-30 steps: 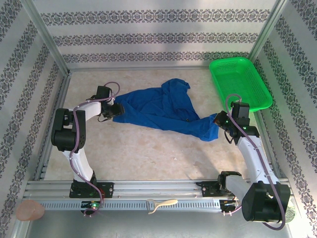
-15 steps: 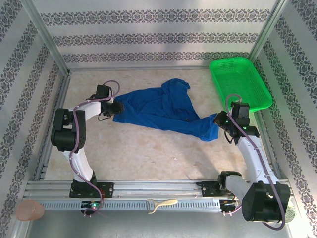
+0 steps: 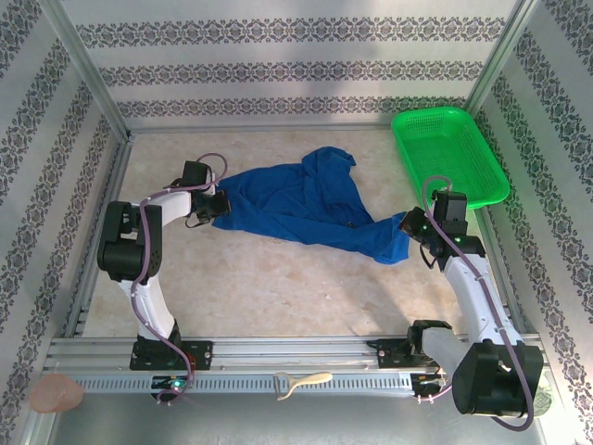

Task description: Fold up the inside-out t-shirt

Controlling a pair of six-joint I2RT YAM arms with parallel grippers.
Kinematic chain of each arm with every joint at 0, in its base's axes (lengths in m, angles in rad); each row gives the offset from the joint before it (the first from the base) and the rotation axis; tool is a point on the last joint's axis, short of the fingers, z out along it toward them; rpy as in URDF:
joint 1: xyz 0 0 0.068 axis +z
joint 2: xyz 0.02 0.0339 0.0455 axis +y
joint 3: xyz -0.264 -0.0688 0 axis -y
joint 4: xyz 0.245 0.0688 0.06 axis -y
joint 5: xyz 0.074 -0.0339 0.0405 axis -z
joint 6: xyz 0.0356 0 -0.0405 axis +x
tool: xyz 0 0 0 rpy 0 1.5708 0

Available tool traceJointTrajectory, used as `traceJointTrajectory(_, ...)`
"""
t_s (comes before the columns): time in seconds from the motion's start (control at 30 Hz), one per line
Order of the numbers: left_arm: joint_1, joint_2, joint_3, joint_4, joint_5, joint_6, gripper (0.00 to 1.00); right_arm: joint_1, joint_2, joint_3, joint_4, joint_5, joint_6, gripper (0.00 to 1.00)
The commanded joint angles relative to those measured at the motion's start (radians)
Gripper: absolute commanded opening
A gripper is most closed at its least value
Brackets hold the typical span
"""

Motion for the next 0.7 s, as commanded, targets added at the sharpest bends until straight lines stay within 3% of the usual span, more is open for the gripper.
traceJointTrajectory(0.0, -0.009, -0.111, -0.014, -0.014, -0.020, -0.016, 0.00, -0.007, -0.017, 0.010, 0.015, -0.016, 0.011, 0.00)
traceJointTrajectory(0.23, -0.009, -0.413, -0.130, -0.063, 0.009, -0.084, 0.00, -0.007, -0.040, -0.017, 0.001, -0.031, 0.005, 0.00)
traceJointTrajectory(0.5, -0.009, -0.764, -0.418, -0.018, 0.035, -0.221, 0.00, -0.007, -0.079, -0.098, -0.010, -0.043, -0.003, 0.00)
traceJointTrajectory(0.67, -0.009, -0.917, -0.568, 0.003, 0.008, -0.293, 0.00, -0.006, -0.026, -0.127, 0.023, -0.042, -0.010, 0.00)
